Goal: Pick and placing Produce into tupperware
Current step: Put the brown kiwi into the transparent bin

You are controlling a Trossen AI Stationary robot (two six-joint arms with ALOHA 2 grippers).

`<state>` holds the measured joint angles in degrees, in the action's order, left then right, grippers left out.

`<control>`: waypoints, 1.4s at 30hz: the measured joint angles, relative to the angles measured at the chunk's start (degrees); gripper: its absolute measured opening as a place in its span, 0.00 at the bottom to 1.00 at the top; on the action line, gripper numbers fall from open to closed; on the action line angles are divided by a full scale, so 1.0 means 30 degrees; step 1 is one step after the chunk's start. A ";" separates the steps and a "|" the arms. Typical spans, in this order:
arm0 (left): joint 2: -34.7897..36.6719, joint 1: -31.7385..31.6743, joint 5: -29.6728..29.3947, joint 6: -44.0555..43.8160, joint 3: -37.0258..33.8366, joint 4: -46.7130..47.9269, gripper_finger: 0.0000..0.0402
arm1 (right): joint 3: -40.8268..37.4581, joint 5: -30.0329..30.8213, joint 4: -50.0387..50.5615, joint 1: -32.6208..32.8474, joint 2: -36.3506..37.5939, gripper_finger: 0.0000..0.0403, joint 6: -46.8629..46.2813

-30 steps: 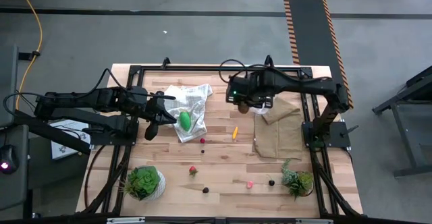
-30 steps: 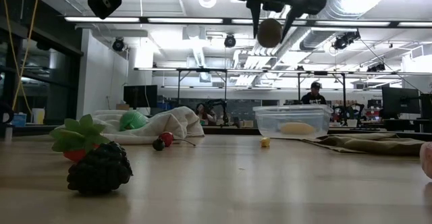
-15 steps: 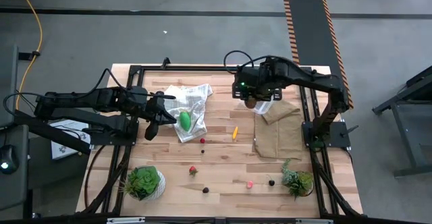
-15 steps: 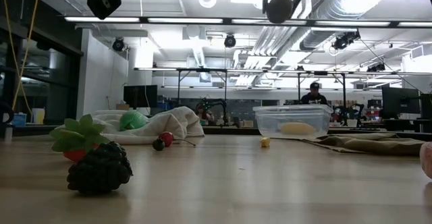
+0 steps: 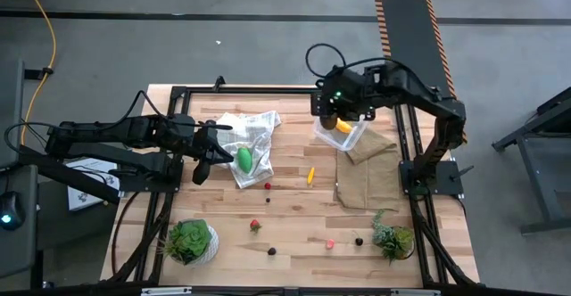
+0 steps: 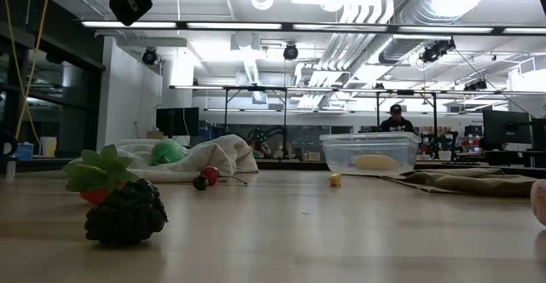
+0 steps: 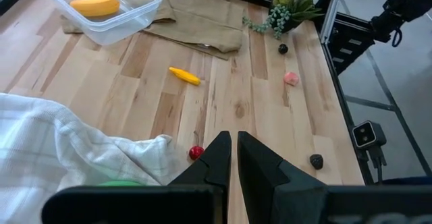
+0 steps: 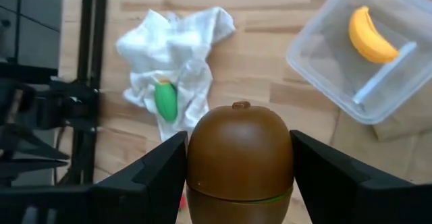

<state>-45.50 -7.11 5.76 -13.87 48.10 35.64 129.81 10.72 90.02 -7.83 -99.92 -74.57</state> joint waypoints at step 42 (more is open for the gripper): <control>-0.0007 0.0000 -0.0364 -0.8138 0.0000 0.0233 0.04 | -0.0268 -0.5560 -0.0008 -1.4388 0.1858 0.56 2.1764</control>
<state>-45.52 -7.11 4.67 -38.28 48.10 36.34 129.01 -5.96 89.99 -50.99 -94.35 -9.28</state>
